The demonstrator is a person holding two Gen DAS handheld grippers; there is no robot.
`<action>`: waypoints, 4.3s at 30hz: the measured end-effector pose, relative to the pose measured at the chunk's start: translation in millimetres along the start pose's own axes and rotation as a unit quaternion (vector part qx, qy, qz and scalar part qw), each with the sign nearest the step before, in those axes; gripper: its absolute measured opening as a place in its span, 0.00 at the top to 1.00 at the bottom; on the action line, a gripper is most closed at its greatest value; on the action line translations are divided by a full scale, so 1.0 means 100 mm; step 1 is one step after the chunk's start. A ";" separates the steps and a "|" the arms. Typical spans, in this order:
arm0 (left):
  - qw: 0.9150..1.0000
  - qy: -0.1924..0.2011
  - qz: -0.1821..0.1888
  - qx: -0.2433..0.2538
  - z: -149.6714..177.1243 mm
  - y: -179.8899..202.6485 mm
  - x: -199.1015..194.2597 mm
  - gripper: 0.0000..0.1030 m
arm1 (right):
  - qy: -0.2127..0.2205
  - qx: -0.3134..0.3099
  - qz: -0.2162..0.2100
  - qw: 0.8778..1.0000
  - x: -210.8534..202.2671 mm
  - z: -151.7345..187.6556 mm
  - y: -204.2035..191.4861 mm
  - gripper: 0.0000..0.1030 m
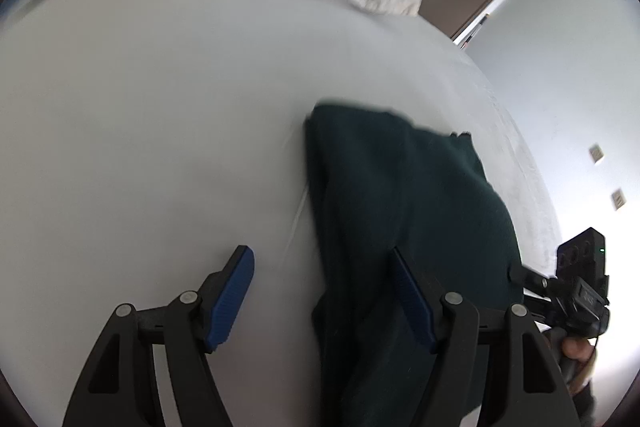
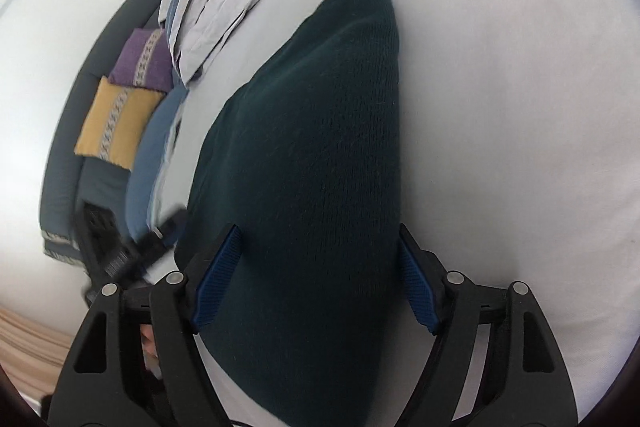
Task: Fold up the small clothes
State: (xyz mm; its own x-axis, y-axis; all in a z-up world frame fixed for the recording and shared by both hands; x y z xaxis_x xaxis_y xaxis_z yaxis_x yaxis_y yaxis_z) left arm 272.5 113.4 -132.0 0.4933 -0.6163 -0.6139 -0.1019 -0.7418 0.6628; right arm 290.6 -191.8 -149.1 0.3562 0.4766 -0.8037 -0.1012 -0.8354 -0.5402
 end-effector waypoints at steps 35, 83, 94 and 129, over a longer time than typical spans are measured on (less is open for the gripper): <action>0.993 -0.057 0.078 0.065 1.35 1.31 -0.88 0.75 | 0.095 -0.083 0.026 0.992 -1.92 1.88 -0.14 0.64; 0.990 -0.009 -0.078 0.116 1.95 1.21 -0.95 0.42 | 0.179 -0.035 0.183 0.966 -2.51 2.89 0.67 0.57; 0.986 -0.071 -0.063 0.134 1.76 1.42 -0.21 0.42 | 0.107 -0.004 0.054 0.993 -1.95 2.17 0.46 0.60; 0.993 -0.005 -0.042 0.113 2.07 1.15 -0.80 0.34 | 0.020 -0.014 -0.029 0.999 -2.64 3.60 1.21 0.64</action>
State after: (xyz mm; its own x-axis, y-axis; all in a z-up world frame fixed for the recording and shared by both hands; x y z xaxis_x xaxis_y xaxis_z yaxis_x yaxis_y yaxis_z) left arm 41.8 22.6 -95.2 0.4997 -0.5511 -0.6682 -0.2530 -0.8307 0.4959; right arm -150.1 -319.9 -92.2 0.3973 0.5133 -0.7607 -0.0530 -0.8147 -0.5775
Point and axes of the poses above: each gripper's, at about its wrist camera, not at the fingertips, and x roughly the way its jaws point, y to its right, z to its underside, the point moved 3 cm from there along x, roughly the way its jaws point, and after that the axes turned 14 degrees about z, right-handed, at the moved point
